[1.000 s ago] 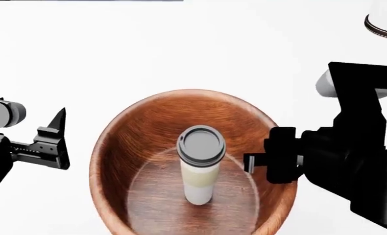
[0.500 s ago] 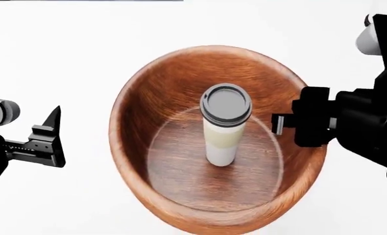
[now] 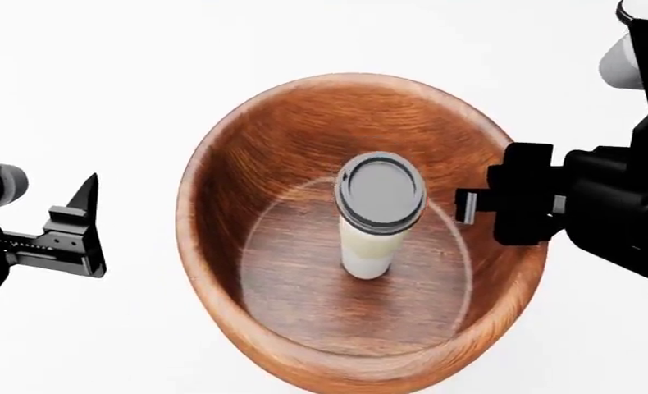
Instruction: Place the cup inside the bowl on the dining table and move the bowl to any counter.
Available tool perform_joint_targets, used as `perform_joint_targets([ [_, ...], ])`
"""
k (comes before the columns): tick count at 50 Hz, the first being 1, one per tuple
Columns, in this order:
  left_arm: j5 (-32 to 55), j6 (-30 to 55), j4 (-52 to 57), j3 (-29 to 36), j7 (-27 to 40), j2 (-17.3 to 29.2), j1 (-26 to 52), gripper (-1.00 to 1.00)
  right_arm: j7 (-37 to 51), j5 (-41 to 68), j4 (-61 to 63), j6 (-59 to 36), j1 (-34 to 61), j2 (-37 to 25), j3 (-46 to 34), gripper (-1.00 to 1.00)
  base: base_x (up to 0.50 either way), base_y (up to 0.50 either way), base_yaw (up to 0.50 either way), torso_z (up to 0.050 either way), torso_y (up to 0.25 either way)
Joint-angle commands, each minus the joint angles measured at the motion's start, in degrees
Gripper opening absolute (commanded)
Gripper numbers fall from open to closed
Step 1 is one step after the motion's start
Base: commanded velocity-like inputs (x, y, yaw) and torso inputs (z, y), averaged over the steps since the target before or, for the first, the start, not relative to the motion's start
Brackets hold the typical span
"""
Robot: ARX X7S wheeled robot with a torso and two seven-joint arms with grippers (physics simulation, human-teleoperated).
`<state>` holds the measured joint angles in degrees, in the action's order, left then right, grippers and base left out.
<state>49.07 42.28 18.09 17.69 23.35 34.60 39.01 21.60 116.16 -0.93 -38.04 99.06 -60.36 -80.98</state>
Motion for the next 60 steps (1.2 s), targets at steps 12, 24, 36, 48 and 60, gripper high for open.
perform_joint_targets([
  [12, 0.19, -0.70, -0.27, -0.32, -0.30, 0.28, -0.51, 1.00, -1.39, -0.21, -0.96, -0.31, 0.60, 1.93, 1.62, -1.00, -0.08, 0.25, 0.00, 0.001, 0.000],
  [24, 0.36, -0.79, -0.22, -0.37, -0.22, 0.30, -0.53, 1.00, -1.82, 0.57, -0.67, -0.53, 0.36, 2.38, 1.94, -1.00, -0.04, 0.27, 0.00, 0.000, 0.000],
  [36, 0.45, -0.76, -0.05, -0.29, -0.17, 0.42, -0.52, 1.00, -1.34, 2.24, 0.81, -1.14, 0.39, 0.90, 2.46, -1.00, -0.30, 0.33, 0.00, 0.000, 0.000],
  [48, 0.52, -0.46, 0.05, -0.04, 0.14, 0.26, -0.10, 1.00, -0.93, 2.75, 1.69, -1.35, 0.13, 0.02, 2.67, -1.00, -0.48, 0.36, 0.00, 0.000, 0.000],
  [60, 0.57, -0.52, 0.02, 0.03, 0.18, 0.26, -0.02, 1.00, -0.76, 2.83, 2.03, -1.21, -0.15, -0.37, 2.92, -1.00, -0.49, 0.35, 0.00, 0.001, 0.000],
])
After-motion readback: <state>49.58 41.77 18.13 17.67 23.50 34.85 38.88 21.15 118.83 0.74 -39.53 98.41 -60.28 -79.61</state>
